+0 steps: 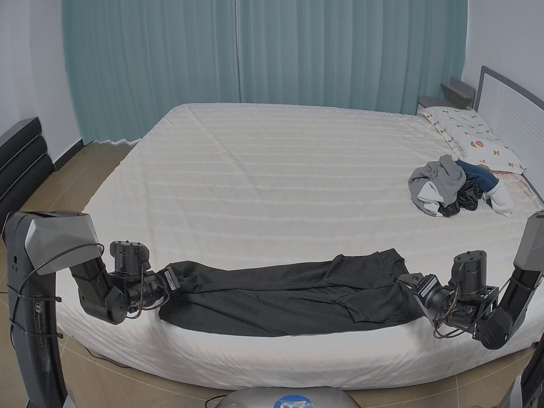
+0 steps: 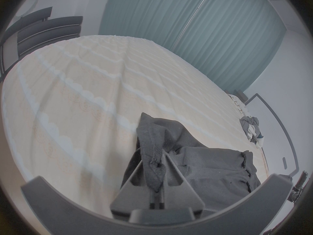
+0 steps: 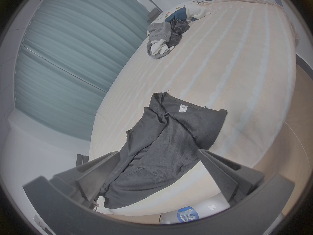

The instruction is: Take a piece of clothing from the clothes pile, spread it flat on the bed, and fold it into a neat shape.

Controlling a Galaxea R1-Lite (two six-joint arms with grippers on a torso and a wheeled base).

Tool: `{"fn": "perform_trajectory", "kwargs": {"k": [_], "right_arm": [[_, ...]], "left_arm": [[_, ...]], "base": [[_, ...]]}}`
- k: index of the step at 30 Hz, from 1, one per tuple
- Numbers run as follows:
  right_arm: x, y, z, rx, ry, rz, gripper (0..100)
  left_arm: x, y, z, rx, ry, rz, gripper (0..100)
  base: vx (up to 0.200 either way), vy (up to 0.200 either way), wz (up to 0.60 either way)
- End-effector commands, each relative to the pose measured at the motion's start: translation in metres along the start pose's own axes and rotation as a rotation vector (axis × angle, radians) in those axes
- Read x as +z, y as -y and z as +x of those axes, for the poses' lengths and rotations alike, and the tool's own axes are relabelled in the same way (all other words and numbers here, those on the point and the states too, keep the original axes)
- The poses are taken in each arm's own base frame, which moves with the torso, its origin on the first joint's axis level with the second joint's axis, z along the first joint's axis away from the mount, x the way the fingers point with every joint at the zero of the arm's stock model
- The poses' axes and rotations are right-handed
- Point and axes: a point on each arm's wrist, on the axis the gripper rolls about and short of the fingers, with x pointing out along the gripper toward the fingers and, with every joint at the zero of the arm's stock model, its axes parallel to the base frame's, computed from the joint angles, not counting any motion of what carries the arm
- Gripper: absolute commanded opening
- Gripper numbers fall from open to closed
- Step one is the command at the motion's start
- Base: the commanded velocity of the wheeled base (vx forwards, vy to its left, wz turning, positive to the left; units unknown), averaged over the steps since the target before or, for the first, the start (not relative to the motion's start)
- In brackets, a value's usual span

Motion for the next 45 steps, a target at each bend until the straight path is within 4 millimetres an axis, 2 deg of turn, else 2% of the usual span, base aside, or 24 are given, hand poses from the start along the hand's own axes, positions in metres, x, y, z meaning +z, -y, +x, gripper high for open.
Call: {"fn": "perform_trajectory", "kwargs": {"k": [1,8,9,18,22,33,44,45], "right_arm": [[0.000,0.000,0.000,-0.001,-0.001,0.000,100],[0.000,0.000,0.000,-0.002,0.000,0.000,100],[0.000,0.000,0.000,-0.001,-0.001,0.000,100],[0.000,0.001,0.001,-0.002,-0.002,0.000,100],[-0.001,0.001,0.001,-0.004,-0.003,0.000,100],[-0.001,0.000,0.001,-0.002,-0.003,-0.001,100],[-0.001,0.000,0.001,-0.002,-0.003,-0.001,100],[-0.001,0.000,0.001,-0.002,-0.003,-0.001,100]], "left_arm": [[0.001,-0.002,0.002,0.004,0.003,-0.003,0],[-0.001,-0.004,0.001,0.012,-0.003,-0.007,0],[0.000,-0.004,0.000,0.011,-0.001,-0.007,100],[0.005,-0.004,-0.001,-0.016,0.016,-0.070,100],[0.004,-0.003,-0.002,-0.087,0.022,-0.096,100],[-0.017,-0.011,0.006,-0.083,-0.024,0.068,100],[-0.021,-0.003,0.011,-0.102,-0.029,0.089,100],[-0.020,-0.003,0.010,-0.104,-0.026,0.089,0]], "base": [[0.000,0.000,0.00],[0.000,0.000,0.00],[0.000,0.000,0.00],[0.000,0.000,0.00],[0.000,0.000,0.00],[0.000,0.000,0.00],[0.000,0.000,0.00],[0.000,0.000,0.00]]}}
